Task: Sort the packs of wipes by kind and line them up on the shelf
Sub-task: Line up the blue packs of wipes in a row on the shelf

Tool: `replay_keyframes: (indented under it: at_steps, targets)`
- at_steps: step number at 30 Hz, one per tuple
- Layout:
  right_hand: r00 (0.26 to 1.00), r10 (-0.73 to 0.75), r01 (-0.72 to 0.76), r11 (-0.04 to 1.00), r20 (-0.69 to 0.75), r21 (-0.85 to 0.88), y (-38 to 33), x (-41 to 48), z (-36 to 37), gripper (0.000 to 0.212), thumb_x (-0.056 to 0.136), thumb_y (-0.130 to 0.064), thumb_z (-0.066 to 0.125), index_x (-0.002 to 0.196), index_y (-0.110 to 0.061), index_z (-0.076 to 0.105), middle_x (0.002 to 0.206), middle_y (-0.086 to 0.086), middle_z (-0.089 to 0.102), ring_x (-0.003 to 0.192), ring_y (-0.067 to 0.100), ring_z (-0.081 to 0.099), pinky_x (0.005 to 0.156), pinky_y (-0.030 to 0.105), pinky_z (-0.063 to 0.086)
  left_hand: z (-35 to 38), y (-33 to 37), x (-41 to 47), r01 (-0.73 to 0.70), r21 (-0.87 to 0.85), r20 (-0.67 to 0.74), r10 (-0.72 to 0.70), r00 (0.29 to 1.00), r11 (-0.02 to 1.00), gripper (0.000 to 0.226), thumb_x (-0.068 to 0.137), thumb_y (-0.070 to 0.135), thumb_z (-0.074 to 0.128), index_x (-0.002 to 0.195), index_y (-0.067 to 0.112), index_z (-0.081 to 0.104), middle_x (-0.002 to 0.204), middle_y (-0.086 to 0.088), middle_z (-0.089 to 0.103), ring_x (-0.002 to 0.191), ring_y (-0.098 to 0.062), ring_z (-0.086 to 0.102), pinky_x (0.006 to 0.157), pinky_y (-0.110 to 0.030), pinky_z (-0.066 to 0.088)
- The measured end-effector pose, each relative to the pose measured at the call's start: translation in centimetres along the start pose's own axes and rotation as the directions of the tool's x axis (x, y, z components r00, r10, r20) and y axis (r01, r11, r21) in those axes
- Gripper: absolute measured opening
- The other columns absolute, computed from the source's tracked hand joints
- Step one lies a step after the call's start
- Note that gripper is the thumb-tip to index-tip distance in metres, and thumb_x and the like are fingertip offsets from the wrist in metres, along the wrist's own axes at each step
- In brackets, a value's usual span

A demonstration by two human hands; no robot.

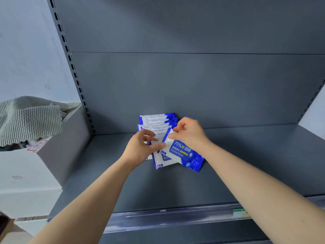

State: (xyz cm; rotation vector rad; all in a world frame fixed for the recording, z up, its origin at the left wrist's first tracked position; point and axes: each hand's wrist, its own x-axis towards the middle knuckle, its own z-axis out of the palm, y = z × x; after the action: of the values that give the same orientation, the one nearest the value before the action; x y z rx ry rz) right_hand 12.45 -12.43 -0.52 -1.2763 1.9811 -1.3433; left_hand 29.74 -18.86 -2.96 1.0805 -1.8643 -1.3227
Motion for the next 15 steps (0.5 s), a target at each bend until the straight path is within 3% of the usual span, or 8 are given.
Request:
replay_keyframes:
  at_steps: [3, 6, 8, 11, 13, 15]
  targets:
    - [0.999, -0.024, 0.025, 1.000, 0.042, -0.019, 0.2, -0.1, 0.6, 0.031, 0.064, -0.013, 0.085, 0.072, -0.019, 0.055, 0.088, 0.008, 0.071, 0.076, 0.018, 0.067, 0.079, 0.039, 0.057, 0.4, -0.6, 0.0, -0.014, 0.106, -0.027, 0.017, 0.999, 0.994, 0.050, 0.061, 0.023, 0.091, 0.098, 0.015, 0.059, 0.098, 0.003, 0.064, 0.082, -0.015, 0.064, 0.066, -0.034, 0.058]
    - [0.992, -0.033, 0.028, 0.999, 0.119, 0.045, 0.6, -0.1, -0.6, 0.032, 0.066, -0.007, 0.085, 0.084, -0.015, 0.060, 0.094, 0.005, 0.070, 0.089, 0.021, 0.068, 0.083, 0.032, 0.056, 0.5, -0.9, 0.3, -0.024, 0.089, -0.045, 0.028, 0.999, 0.996, 0.047, 0.063, 0.016, 0.090, 0.098, 0.012, 0.059, 0.099, 0.001, 0.065, 0.078, -0.014, 0.063, 0.066, -0.032, 0.058]
    - [0.987, -0.014, 0.028, 0.996, 0.157, -0.090, 1.4, -0.4, -2.3, 0.046, 0.061, -0.014, 0.089, 0.095, -0.019, 0.058, 0.097, -0.003, 0.064, 0.087, 0.015, 0.063, 0.077, 0.025, 0.053, 0.4, -1.1, 0.4, -0.017, 0.069, -0.042, 0.020, 0.999, 0.997, 0.047, 0.064, 0.013, 0.089, 0.099, 0.013, 0.059, 0.101, 0.001, 0.065, 0.082, -0.018, 0.065, 0.068, -0.033, 0.059]
    - [0.962, 0.139, -0.035, 0.918, 0.236, -0.396, 3.0, -1.4, -4.4, 0.073, 0.054, -0.029, 0.092, 0.112, -0.025, 0.047, 0.104, -0.009, 0.049, 0.085, 0.007, 0.053, 0.075, 0.024, 0.045, 0.2, -1.4, 0.4, 0.000, 0.018, -0.019, 0.001, 1.000, 1.000, 0.043, 0.067, 0.007, 0.086, 0.098, 0.014, 0.058, 0.106, 0.000, 0.067, 0.090, -0.023, 0.068, 0.073, -0.039, 0.060]
    - [0.943, 0.202, -0.073, 0.901, 0.265, -0.429, 3.7, -2.1, -4.8, 0.078, 0.058, -0.031, 0.090, 0.120, -0.025, 0.042, 0.101, -0.009, 0.050, 0.084, 0.008, 0.053, 0.071, 0.024, 0.044, -0.1, -1.5, 0.2, 0.016, -0.053, 0.025, -0.015, 1.000, 0.998, 0.042, 0.070, -0.001, 0.082, 0.101, 0.013, 0.057, 0.111, -0.004, 0.065, 0.091, -0.023, 0.069, 0.074, -0.041, 0.060]
    - [0.956, 0.154, -0.052, 0.926, 0.248, -0.374, 3.8, -2.3, -4.4, 0.078, 0.063, -0.029, 0.088, 0.123, -0.026, 0.039, 0.095, -0.007, 0.055, 0.078, 0.007, 0.055, 0.065, 0.022, 0.044, -0.2, -1.2, 0.0, 0.037, -0.114, 0.097, -0.026, 0.995, 0.993, 0.044, 0.074, -0.010, 0.073, 0.107, 0.013, 0.055, 0.116, -0.008, 0.063, 0.089, -0.021, 0.068, 0.077, -0.041, 0.060]
